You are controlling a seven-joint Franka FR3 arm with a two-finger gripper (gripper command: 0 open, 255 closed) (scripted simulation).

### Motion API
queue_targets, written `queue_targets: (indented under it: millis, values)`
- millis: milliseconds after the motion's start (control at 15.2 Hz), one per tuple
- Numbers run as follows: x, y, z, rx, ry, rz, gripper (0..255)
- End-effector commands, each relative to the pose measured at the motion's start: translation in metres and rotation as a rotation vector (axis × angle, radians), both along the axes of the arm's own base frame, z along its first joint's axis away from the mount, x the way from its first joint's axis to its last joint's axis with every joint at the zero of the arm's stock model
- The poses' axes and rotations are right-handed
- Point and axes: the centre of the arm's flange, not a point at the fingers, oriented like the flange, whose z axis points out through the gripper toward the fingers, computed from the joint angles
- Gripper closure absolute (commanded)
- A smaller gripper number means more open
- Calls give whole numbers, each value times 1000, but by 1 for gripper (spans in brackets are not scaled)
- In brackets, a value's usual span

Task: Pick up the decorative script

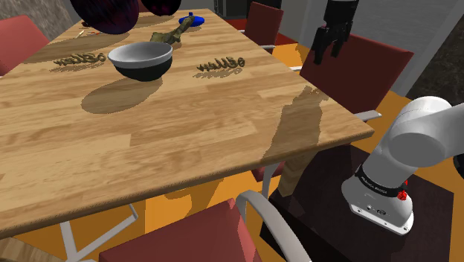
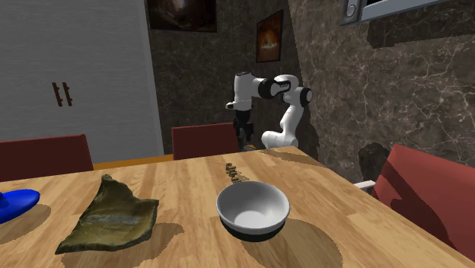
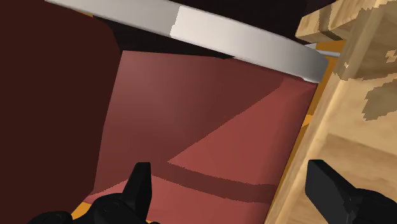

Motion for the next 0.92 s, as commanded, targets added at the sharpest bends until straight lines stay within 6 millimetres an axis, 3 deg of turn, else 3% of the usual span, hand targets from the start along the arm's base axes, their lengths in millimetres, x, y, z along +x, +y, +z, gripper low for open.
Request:
queue_targets:
  millis: [0, 858]
  values:
    - [0, 0, 0, 0, 0, 0, 0]
    - [149, 65, 1, 153, -1, 185, 0]
